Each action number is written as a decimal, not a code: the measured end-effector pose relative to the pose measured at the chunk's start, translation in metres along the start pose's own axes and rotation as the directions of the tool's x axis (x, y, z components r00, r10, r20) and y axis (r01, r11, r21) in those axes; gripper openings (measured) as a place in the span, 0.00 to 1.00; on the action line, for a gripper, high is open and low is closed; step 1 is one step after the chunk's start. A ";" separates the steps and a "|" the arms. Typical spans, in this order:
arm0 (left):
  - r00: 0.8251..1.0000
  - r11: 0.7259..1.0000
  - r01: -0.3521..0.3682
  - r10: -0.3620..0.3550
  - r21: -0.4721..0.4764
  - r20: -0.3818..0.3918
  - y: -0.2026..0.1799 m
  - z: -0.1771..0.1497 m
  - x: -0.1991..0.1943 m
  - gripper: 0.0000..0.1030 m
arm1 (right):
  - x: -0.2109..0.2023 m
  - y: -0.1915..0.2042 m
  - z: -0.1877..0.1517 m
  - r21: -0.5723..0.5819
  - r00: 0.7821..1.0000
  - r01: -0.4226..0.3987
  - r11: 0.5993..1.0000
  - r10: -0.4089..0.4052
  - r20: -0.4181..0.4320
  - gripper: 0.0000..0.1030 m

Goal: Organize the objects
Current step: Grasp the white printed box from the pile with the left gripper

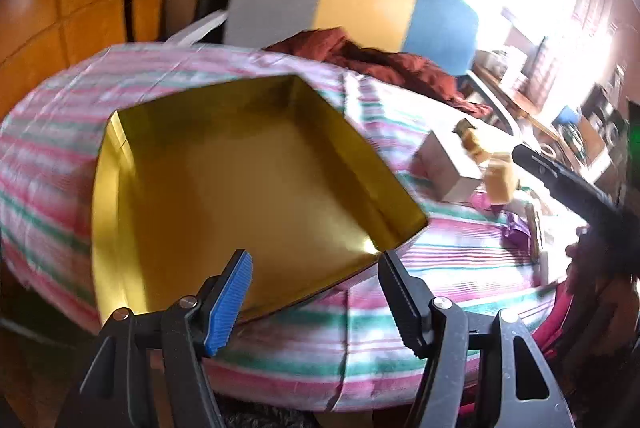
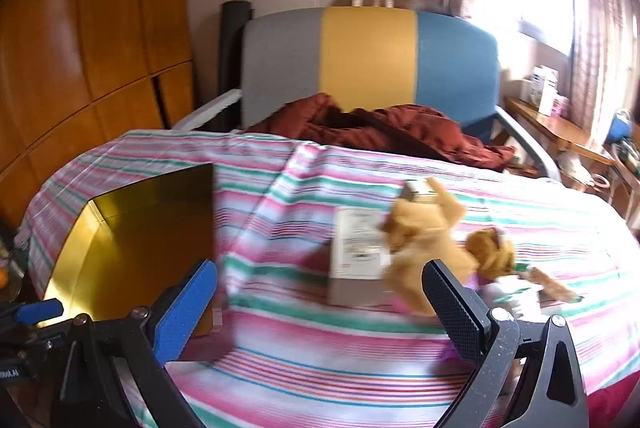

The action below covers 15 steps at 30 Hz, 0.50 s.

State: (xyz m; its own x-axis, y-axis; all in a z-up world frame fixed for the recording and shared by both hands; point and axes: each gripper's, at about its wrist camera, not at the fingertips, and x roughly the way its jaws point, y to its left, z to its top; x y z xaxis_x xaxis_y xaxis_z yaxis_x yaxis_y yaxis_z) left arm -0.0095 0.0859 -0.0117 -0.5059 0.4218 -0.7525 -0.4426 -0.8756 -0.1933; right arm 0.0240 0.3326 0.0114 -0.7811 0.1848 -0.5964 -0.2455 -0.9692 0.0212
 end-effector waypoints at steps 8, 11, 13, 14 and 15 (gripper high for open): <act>0.988 0.983 0.139 -0.130 0.117 -0.084 -0.048 0.032 0.024 0.69 | 0.000 -0.100 0.018 0.089 0.984 0.177 0.980 -0.178 -0.002 1.00; 0.982 0.975 0.159 -0.140 0.155 -0.127 -0.067 0.043 0.039 0.69 | -0.002 -0.141 0.023 0.131 0.966 0.255 0.958 -0.258 0.010 1.00; 0.979 0.968 0.164 -0.137 0.192 -0.149 -0.083 0.051 0.050 0.69 | -0.001 -0.166 0.021 0.161 0.956 0.285 0.945 -0.291 0.017 1.00; 0.977 0.964 0.172 -0.141 0.203 -0.158 -0.092 0.057 0.056 0.69 | 0.000 -0.174 0.020 0.178 0.955 0.290 0.940 -0.298 0.015 1.00; 0.977 0.962 0.172 -0.138 0.213 -0.166 -0.099 0.062 0.062 0.69 | 0.002 -0.184 0.017 0.201 0.954 0.290 0.936 -0.298 0.013 1.00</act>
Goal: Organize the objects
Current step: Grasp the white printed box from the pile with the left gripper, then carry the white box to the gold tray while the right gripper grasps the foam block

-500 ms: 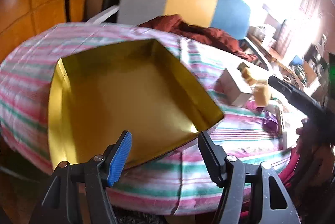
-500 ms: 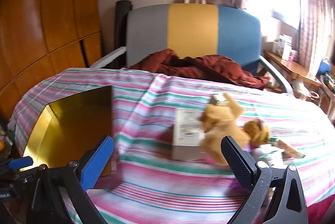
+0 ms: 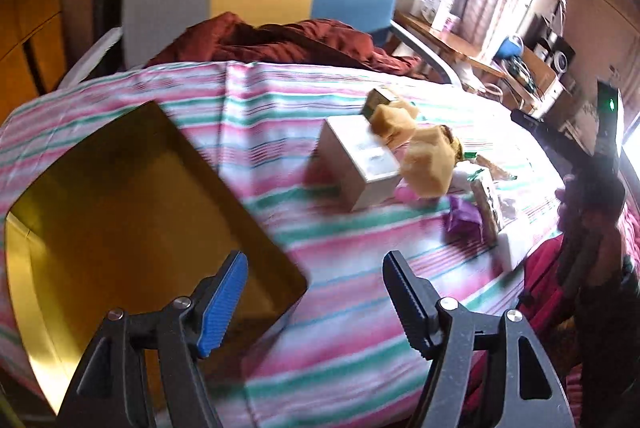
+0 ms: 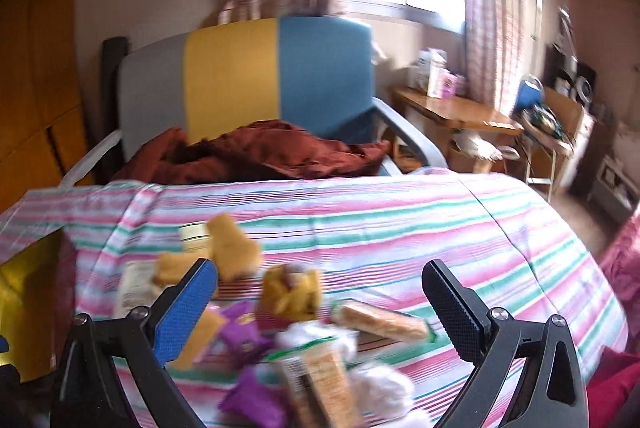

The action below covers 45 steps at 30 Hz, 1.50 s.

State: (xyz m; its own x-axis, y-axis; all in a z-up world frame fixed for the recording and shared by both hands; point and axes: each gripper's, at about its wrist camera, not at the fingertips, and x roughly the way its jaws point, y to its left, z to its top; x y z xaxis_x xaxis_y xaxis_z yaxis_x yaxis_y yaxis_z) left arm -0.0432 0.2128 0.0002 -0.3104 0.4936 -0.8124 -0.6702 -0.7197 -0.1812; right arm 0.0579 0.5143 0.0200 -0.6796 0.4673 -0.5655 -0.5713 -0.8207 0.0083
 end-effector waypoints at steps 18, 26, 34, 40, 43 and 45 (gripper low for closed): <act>0.986 0.999 0.006 -0.012 -0.036 -0.169 -0.031 0.097 0.124 0.69 | 0.015 -0.043 -0.007 0.233 0.983 -0.147 0.961 0.168 -0.071 1.00; 0.971 0.998 0.033 -0.045 -0.055 -0.233 -0.035 0.100 0.161 0.68 | 0.017 -0.033 -0.007 0.190 0.978 -0.162 0.968 0.182 -0.097 1.00; 0.989 0.999 0.044 -0.047 -0.030 -0.138 -0.019 0.086 0.130 0.53 | 0.021 -0.021 -0.011 0.144 0.968 -0.193 0.970 0.213 -0.133 1.00; 0.994 0.998 0.053 -0.054 -0.016 -0.099 -0.011 0.062 0.100 0.53 | 0.023 -0.012 -0.012 0.123 0.955 -0.237 0.964 0.255 -0.151 1.00; 0.993 0.996 0.079 -0.081 -0.031 -0.084 -0.009 0.054 0.085 0.53 | 0.027 -0.002 -0.016 0.092 0.948 -0.246 0.965 0.259 -0.182 1.00; 0.994 0.995 0.090 -0.092 -0.032 -0.066 -0.009 0.050 0.073 0.53 | 0.030 0.001 -0.019 0.075 0.947 -0.240 0.968 0.251 -0.199 1.00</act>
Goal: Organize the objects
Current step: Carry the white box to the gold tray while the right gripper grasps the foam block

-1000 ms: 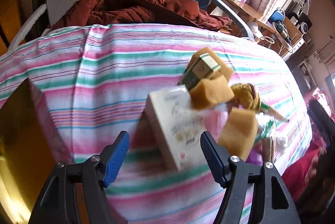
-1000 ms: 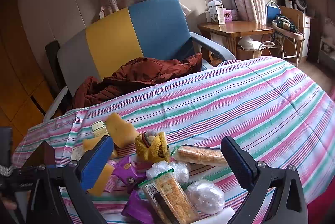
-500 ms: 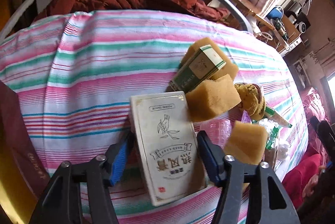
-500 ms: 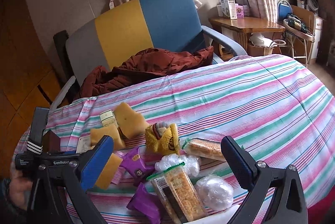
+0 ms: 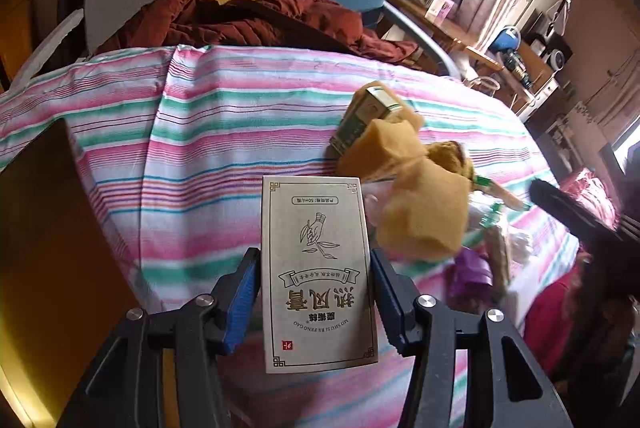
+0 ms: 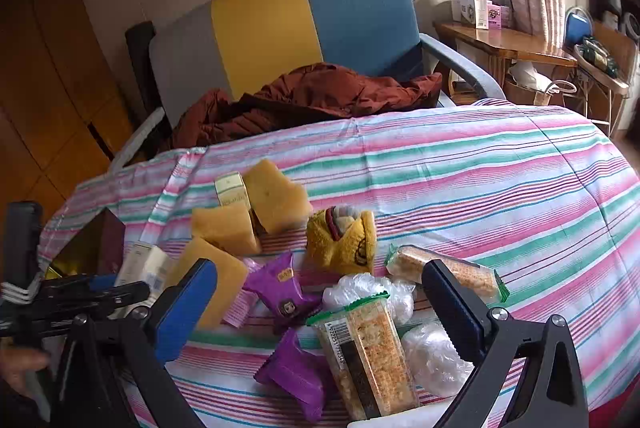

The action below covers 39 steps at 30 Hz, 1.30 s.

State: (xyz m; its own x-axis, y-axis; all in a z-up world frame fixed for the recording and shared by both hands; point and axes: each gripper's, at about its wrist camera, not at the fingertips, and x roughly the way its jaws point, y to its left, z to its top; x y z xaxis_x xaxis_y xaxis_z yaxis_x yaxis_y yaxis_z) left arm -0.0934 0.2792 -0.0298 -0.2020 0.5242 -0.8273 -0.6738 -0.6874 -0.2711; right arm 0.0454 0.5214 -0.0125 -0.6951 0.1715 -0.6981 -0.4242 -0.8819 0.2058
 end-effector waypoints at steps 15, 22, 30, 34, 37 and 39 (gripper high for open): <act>0.990 0.995 0.086 -0.091 0.046 0.106 -0.008 -0.041 -0.074 0.53 | -0.003 -0.027 -0.010 0.119 0.988 0.093 0.989 -0.077 -0.136 0.98; 0.983 0.991 0.132 -0.132 0.013 0.123 0.005 -0.059 -0.090 0.53 | -0.013 -0.028 -0.045 -0.103 0.902 0.206 0.973 -0.230 -0.366 0.98; 0.982 0.990 0.140 -0.135 -0.026 0.132 0.019 -0.078 -0.102 0.53 | 0.005 -0.037 -0.056 -0.180 0.819 0.171 0.969 -0.241 -0.520 1.00; 0.980 0.989 0.143 -0.136 -0.037 0.143 0.024 -0.083 -0.109 0.53 | 0.009 -0.035 -0.058 -0.183 0.806 0.145 0.972 -0.223 -0.547 1.00; 0.979 0.988 0.146 -0.137 -0.045 0.149 0.027 -0.084 -0.111 0.53 | 0.013 -0.035 -0.062 -0.203 0.783 0.163 0.965 -0.252 -0.569 1.00; 0.978 0.988 0.146 -0.137 -0.049 0.155 0.029 -0.086 -0.113 0.53 | 0.015 -0.034 -0.064 -0.228 0.765 0.169 0.959 -0.274 -0.583 0.99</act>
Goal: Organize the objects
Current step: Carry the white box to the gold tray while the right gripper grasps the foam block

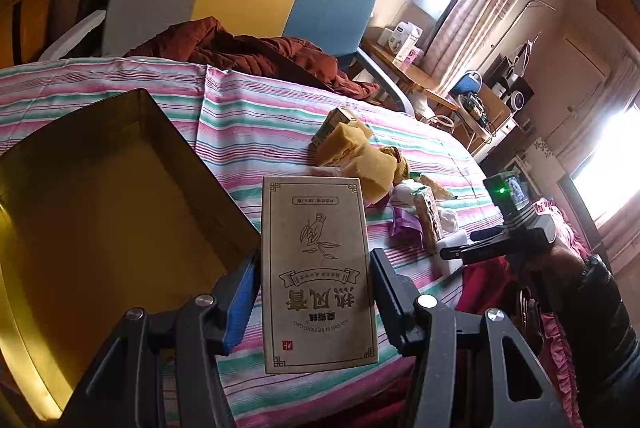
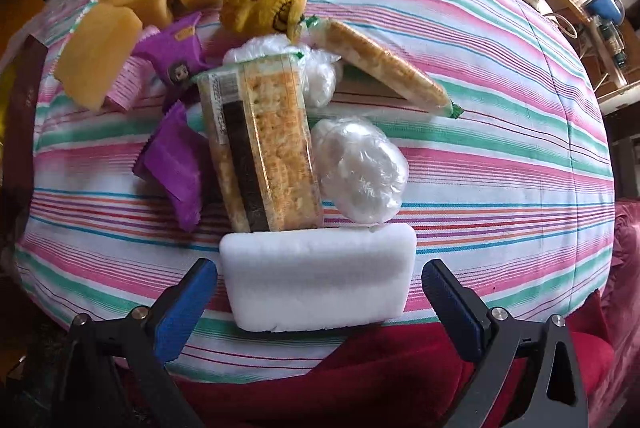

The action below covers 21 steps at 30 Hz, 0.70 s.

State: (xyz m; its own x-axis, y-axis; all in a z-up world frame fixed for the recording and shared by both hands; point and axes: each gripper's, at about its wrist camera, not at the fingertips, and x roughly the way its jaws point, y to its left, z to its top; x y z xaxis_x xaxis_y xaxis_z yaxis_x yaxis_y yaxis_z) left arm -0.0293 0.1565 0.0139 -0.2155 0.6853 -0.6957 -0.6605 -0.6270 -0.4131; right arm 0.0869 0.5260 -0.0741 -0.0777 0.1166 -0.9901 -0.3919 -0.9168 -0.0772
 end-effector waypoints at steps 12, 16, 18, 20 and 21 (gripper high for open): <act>0.998 0.997 -0.030 0.034 -0.074 0.048 0.035 0.000 -0.024 0.53 | -0.040 -0.018 -0.026 0.027 0.997 0.003 1.000 -0.006 0.078 0.54; 0.998 0.996 -0.033 0.038 -0.087 0.056 0.042 0.000 -0.030 0.53 | -0.038 -0.029 -0.023 0.054 0.998 -0.005 0.999 0.002 0.067 0.79; 0.997 0.995 -0.036 0.041 -0.091 0.058 0.045 -0.001 -0.032 0.53 | -0.036 -0.036 -0.021 0.053 0.998 0.010 0.999 -0.013 0.057 0.89; 0.997 0.995 -0.035 0.040 -0.092 0.061 0.047 0.000 -0.034 0.53 | -0.037 -0.045 -0.018 0.113 0.999 -0.045 0.993 0.041 0.035 0.91; 0.997 0.995 -0.033 0.039 -0.093 0.061 0.048 0.001 -0.034 0.53 | -0.037 -0.050 -0.019 0.174 0.995 -0.099 0.980 0.095 0.032 0.94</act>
State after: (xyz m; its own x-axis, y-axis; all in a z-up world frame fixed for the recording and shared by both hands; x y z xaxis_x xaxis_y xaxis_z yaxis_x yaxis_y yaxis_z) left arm -0.0543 0.1033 0.0184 -0.2845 0.6817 -0.6741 -0.5831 -0.6811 -0.4427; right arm 0.1263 0.5604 -0.0355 -0.1432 0.0414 -0.9888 -0.5355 -0.8435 0.0423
